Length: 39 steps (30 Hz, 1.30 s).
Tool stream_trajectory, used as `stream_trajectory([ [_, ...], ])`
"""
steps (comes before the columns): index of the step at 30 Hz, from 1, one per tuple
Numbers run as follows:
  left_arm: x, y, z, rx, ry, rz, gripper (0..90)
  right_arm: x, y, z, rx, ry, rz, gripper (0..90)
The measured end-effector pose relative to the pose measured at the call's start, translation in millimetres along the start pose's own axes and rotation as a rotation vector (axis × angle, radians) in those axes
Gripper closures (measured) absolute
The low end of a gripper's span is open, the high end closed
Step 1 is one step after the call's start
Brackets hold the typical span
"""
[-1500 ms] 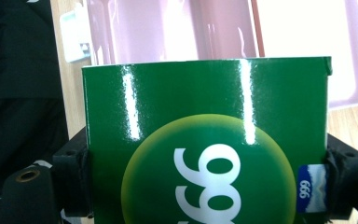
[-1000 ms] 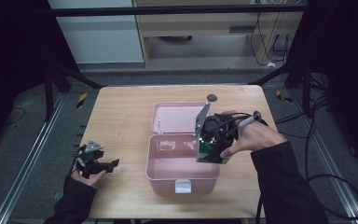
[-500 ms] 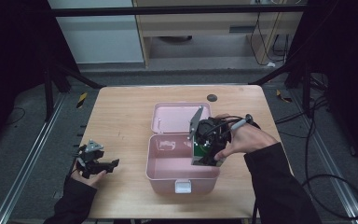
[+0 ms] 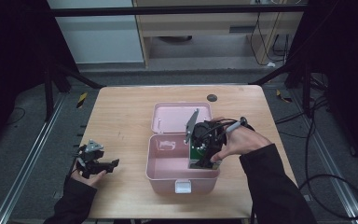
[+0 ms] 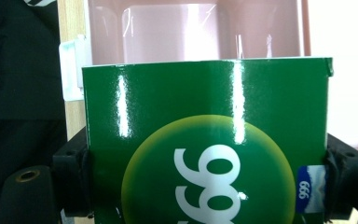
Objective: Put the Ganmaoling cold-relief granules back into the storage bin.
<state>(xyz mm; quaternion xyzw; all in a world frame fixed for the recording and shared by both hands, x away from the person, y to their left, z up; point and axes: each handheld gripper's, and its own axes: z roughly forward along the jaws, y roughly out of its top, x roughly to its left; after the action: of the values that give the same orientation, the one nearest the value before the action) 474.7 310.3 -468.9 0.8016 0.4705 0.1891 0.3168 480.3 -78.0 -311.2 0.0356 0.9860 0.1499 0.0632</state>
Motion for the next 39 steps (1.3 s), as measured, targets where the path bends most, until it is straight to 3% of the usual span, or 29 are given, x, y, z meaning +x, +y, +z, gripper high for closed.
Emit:
stream_trajectory([
  [12, 1.0, 0.0, -0.7, 0.001, -0.001, 0.002, 23.0, 0.1, 2.7, 9.5, 0.026, -0.002, -0.038, 15.6],
  [16, 1.0, 0.0, -0.4, 0.002, -0.001, 0.004, 23.0, -0.3, 0.0, 14.5, -0.001, 0.020, -0.020, 15.5],
  [21, 0.9, 0.1, -0.4, 0.002, 0.000, 0.005, 23.0, -1.1, -2.5, 22.6, 0.026, 0.012, -0.022, 15.5],
  [24, 1.1, 0.0, -0.3, 0.002, -0.001, 0.003, 23.0, -2.5, -4.9, 27.1, 0.003, 0.032, -0.008, 15.5],
  [29, 0.8, 0.1, -0.4, 0.002, 0.000, 0.006, 23.0, -3.2, -6.7, 36.2, 0.031, 0.026, -0.014, 15.4],
  [34, 1.2, -0.1, -0.4, 0.003, -0.001, 0.003, 23.0, -4.5, -10.3, 41.8, 0.000, 0.049, 0.002, 15.2],
  [39, 0.4, 0.0, 0.0, 0.001, -0.001, 0.002, 23.0, -5.0, -13.2, 47.8, 0.018, 0.043, 0.004, 15.0],
])
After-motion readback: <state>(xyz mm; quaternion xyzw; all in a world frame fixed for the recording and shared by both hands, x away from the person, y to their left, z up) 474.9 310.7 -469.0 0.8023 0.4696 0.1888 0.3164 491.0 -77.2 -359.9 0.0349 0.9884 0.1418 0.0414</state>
